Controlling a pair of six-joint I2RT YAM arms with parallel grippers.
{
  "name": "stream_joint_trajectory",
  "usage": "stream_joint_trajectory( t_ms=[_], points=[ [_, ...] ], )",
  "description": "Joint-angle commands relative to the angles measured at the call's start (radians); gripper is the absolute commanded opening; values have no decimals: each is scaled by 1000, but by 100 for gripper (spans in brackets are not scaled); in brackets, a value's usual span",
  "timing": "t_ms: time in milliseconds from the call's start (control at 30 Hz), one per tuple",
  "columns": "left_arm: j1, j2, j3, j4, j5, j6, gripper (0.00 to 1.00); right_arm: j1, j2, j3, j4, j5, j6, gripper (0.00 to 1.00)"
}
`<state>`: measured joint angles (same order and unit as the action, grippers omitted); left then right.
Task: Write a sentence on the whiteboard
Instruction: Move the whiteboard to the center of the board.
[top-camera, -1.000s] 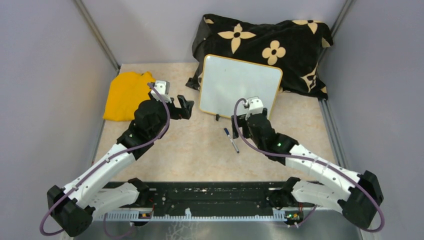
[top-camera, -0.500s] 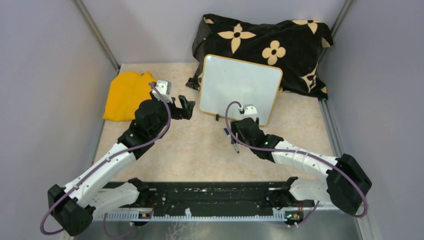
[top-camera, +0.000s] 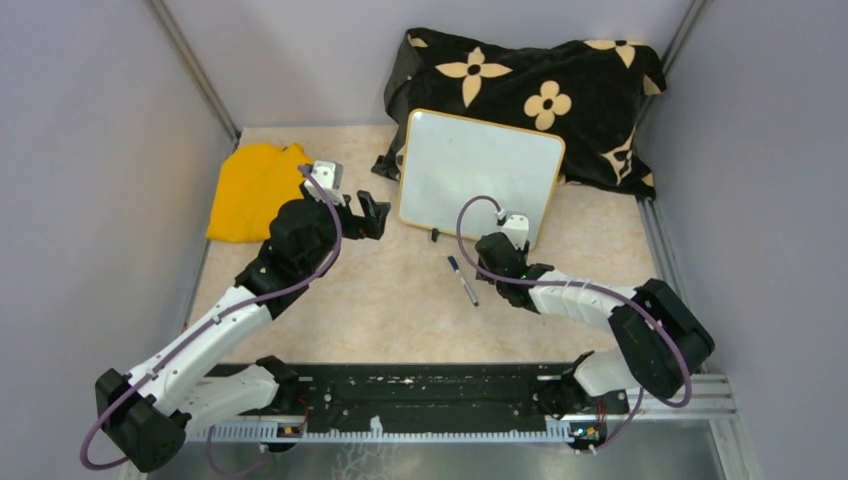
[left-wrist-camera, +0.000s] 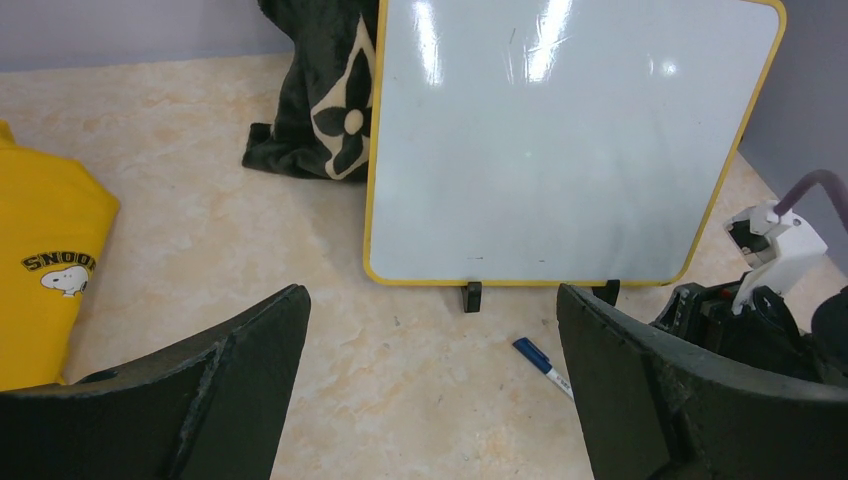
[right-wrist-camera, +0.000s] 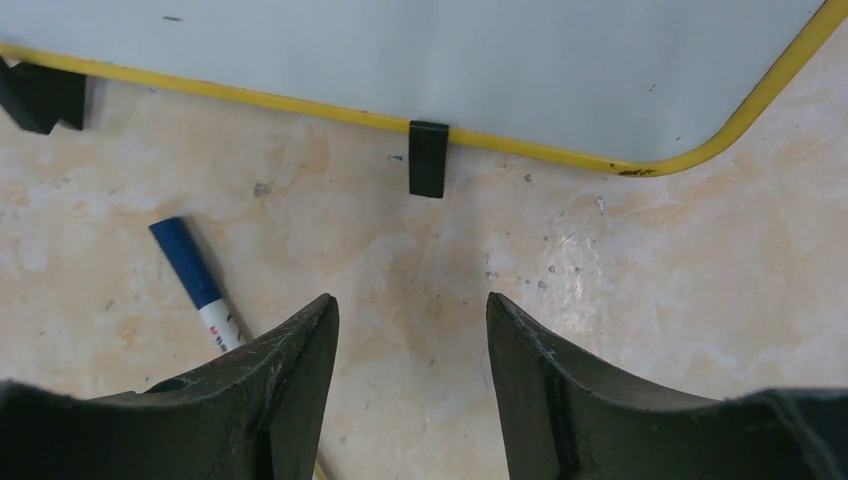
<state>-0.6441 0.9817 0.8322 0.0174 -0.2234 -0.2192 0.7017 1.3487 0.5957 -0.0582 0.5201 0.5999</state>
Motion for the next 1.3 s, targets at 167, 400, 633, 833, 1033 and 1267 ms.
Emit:
stream_joint_trajectory(
  t_ms=[167, 400, 633, 833, 1033, 1267],
  points=[
    [1, -10, 18, 5, 18, 0, 99, -62, 95, 41, 153, 12, -18, 51],
    [1, -9, 17, 4, 19, -3, 99, -89, 164, 72, 181, 29, -38, 46],
    [1, 0, 19, 3, 19, -5, 99, -106, 224, 101, 198, 35, -43, 42],
    [1, 4, 19, 1, 18, -5, 99, -118, 254, 125, 205, 36, -60, 37],
    [0, 11, 21, 1, 22, -5, 99, -130, 272, 131, 214, 35, -72, 31],
    [1, 14, 19, 0, 26, -6, 99, -133, 275, 132, 216, 17, -88, 16]
  ],
)
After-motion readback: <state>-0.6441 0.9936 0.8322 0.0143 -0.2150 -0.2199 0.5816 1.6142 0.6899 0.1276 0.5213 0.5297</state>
